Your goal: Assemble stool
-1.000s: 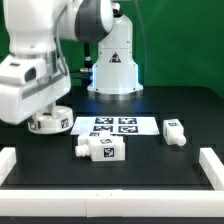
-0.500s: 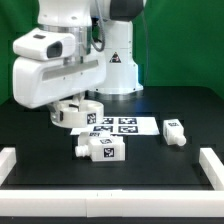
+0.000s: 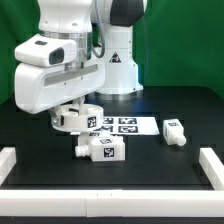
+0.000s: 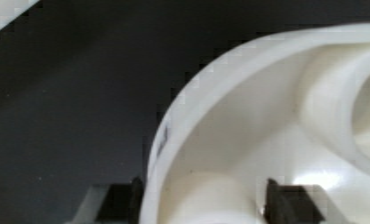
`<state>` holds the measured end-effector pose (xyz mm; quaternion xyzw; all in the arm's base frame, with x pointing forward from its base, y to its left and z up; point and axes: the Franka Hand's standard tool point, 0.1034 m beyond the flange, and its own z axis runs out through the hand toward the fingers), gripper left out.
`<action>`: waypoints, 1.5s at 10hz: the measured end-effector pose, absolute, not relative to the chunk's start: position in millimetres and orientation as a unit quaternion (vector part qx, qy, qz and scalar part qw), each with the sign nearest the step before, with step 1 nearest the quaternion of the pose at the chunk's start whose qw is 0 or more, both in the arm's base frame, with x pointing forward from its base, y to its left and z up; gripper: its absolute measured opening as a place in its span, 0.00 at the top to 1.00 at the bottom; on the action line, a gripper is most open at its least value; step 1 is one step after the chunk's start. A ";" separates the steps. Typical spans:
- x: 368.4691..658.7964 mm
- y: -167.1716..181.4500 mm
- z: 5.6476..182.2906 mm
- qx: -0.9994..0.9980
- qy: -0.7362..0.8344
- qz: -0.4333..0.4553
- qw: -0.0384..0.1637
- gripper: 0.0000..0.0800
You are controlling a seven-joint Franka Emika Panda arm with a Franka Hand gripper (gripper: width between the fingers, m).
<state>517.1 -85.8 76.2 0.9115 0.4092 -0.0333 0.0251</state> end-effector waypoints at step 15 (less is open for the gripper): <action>638.0 -20.8 75.6 0.933 0.356 -0.034 0.035 0.59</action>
Offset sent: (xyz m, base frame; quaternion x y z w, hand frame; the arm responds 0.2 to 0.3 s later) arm 0.0000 0.0000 0.0000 0.0000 0.0000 0.0000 1.0000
